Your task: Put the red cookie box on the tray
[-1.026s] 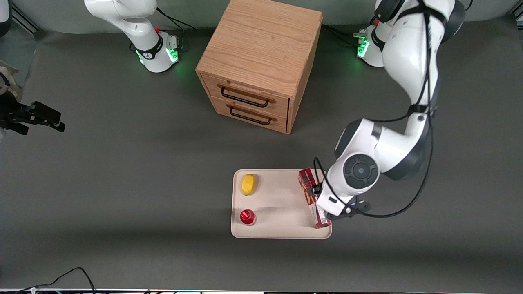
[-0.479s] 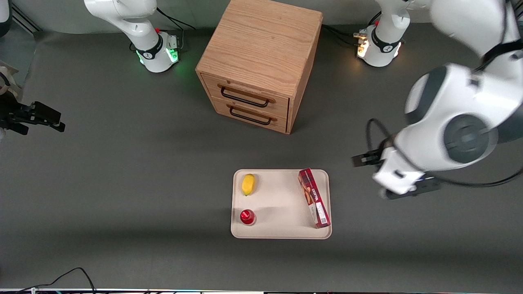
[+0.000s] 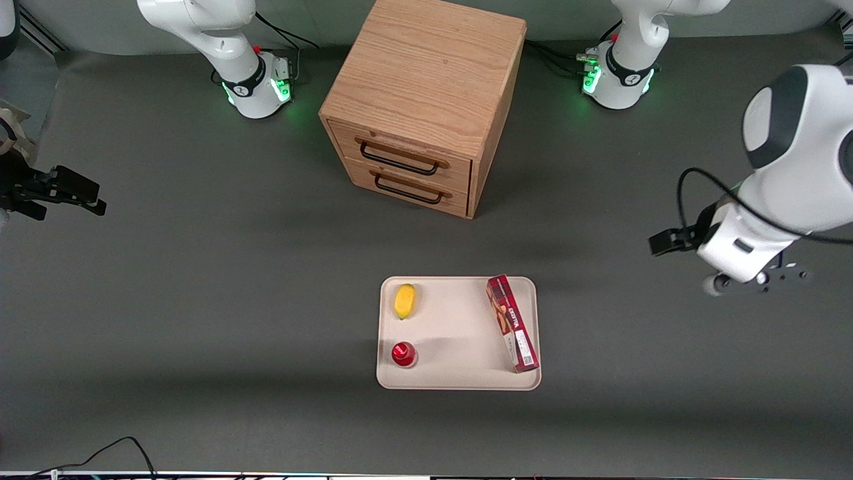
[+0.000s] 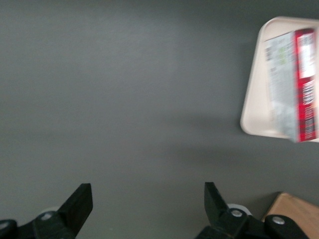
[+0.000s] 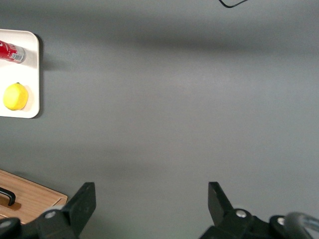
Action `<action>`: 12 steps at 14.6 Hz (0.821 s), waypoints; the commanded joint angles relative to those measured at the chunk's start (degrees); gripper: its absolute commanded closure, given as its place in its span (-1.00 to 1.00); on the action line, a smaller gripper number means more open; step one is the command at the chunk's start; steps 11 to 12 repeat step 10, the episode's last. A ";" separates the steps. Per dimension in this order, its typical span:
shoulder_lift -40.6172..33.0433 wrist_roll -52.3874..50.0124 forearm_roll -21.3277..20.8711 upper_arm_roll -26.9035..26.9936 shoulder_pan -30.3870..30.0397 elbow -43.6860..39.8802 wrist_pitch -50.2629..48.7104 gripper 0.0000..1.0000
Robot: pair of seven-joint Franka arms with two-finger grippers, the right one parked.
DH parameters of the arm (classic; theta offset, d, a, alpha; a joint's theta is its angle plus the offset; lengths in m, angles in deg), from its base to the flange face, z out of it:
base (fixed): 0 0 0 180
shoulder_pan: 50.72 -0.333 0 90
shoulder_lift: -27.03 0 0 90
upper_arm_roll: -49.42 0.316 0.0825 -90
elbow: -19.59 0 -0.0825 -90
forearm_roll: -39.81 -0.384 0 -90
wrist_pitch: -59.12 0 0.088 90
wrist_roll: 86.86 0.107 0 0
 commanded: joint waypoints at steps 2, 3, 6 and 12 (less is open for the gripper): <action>-8.50 6.38 -0.34 5.06 0.55 7.73 1.90 -1.00; -8.68 9.36 -0.34 6.29 0.55 7.47 1.81 -1.00; -8.60 10.62 -0.25 7.09 0.46 4.40 0.32 -1.00; -8.51 11.50 -0.34 7.80 0.90 2.20 -2.31 -1.00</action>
